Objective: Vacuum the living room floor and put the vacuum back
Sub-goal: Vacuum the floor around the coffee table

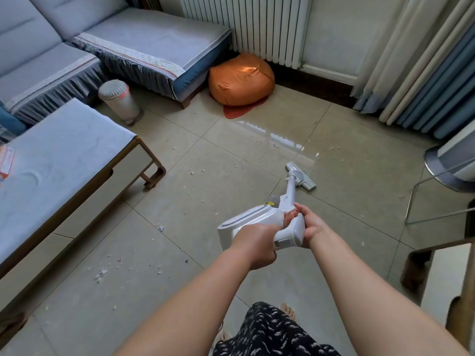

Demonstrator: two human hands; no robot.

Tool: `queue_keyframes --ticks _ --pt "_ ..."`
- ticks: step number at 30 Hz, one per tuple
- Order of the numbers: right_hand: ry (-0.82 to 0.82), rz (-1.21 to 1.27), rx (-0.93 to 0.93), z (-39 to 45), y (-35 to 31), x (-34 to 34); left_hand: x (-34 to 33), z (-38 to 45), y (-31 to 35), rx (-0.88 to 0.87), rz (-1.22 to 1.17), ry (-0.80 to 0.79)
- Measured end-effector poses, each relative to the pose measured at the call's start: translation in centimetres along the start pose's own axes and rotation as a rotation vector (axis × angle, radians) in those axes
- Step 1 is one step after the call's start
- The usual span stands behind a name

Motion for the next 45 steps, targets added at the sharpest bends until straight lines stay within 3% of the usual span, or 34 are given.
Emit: queue_keyframes --ticks 6,29,45 --pt "0.003 -0.055 -0.029 -0.6 1.8 -0.9 -0.6 -2.2 -1.0 0.016 -0.062 0.021" --pt "0.050 0.037 0.027 -2.3 21.4 -3.0 -1.8 -18.8 -10.5 -0.097 -0.008 -0.024" --pt "-0.014 -0.009 0.006 -6.1 29.0 5.2 -9.6 -28.6 -6.2 -0.018 -0.042 0.024"
Point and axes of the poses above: each hand's wrist, its own z-axis towards the middle knuckle, its own x-axis out of the back of the hand, y = z × x, the point moved 3 cm from there along z, towards the middle knuckle, and after that the axes turned 13 degrees about -z, right-handed, at the moved point
